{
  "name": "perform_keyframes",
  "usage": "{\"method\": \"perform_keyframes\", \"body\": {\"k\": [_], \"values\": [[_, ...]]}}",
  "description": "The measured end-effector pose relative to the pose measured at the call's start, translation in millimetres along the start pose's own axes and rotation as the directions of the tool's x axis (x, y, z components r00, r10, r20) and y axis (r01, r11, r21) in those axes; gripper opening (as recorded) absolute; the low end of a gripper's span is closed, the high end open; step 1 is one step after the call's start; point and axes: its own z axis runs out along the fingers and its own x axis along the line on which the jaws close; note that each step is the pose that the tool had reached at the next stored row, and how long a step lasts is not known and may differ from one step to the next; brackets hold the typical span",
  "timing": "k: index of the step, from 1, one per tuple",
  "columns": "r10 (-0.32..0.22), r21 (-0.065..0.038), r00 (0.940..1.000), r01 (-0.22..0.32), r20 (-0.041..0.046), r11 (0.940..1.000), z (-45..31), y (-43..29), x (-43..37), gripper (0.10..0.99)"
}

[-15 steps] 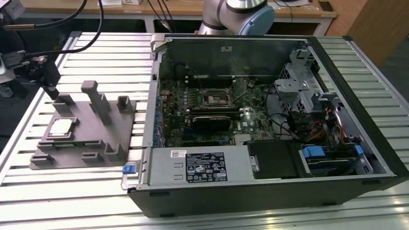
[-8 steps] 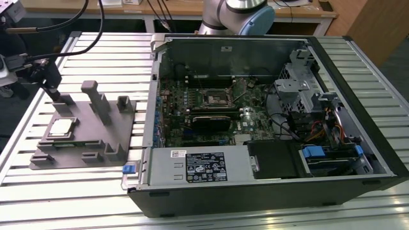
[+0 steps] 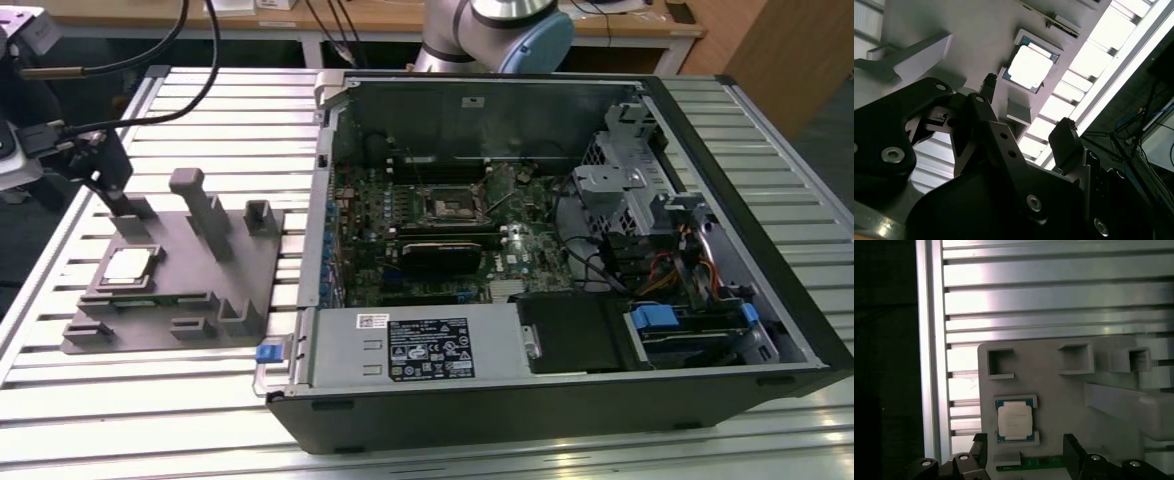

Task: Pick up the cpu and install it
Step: 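Pick up the cpu and move it towards the insertion slot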

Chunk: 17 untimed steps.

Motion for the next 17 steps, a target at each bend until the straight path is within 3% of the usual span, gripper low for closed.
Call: {"method": "perform_keyframes", "body": {"k": [9, 17], "values": [[-0.003, 0.000, 1.0000, 0.003, -0.0009, 1.0000, 16.3, -0.8, 0.2, 0.706], [-0.055, 0.000, 0.9985, 0.055, -0.0038, 0.9985, 26.6, -2.2, 0.2, 0.706]]}}
